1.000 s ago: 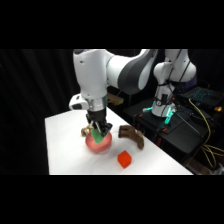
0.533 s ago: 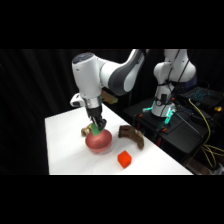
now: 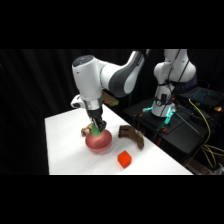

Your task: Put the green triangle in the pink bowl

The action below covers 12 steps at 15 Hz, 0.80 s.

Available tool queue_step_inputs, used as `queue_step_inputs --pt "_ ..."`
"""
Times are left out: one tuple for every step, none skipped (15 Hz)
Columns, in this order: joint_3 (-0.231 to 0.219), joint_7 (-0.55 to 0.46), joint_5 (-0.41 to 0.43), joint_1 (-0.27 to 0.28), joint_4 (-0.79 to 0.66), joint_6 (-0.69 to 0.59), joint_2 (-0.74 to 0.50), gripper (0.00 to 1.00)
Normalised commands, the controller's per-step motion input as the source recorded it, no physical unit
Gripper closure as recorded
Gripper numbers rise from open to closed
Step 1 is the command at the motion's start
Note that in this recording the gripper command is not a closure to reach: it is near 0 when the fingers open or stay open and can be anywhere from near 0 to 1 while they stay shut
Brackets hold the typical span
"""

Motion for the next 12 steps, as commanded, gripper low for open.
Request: queue_step_inputs --pt "0.009 0.09 -0.021 -0.012 0.06 -0.01 -0.03 0.00" --pt "0.010 0.08 -0.014 -0.013 0.08 -0.02 -0.02 0.00" --pt "0.012 0.08 -0.015 -0.008 0.07 -0.02 -0.03 0.00" --pt "0.014 0.08 -0.013 -0.007 0.07 -0.02 -0.02 0.00" --pt "0.015 0.07 -0.016 -0.004 0.06 -0.01 -0.03 0.00" --pt "0.017 0.07 -0.014 -0.003 0.05 -0.01 -0.03 0.00" --pt "0.017 0.07 -0.015 -0.001 0.02 0.00 -0.05 0.00" --pt "0.017 0.07 -0.018 0.001 0.00 0.01 -0.07 0.00" --pt "0.017 0.07 -0.017 0.001 -0.01 0.01 -0.08 0.00" --pt "0.018 0.07 -0.016 0.001 -0.03 0.01 -0.10 0.00" --pt "0.018 0.07 -0.015 0.003 -0.05 0.01 -0.11 0.00" --pt "0.022 0.06 -0.005 0.000 -0.04 -0.01 -0.11 0.00"
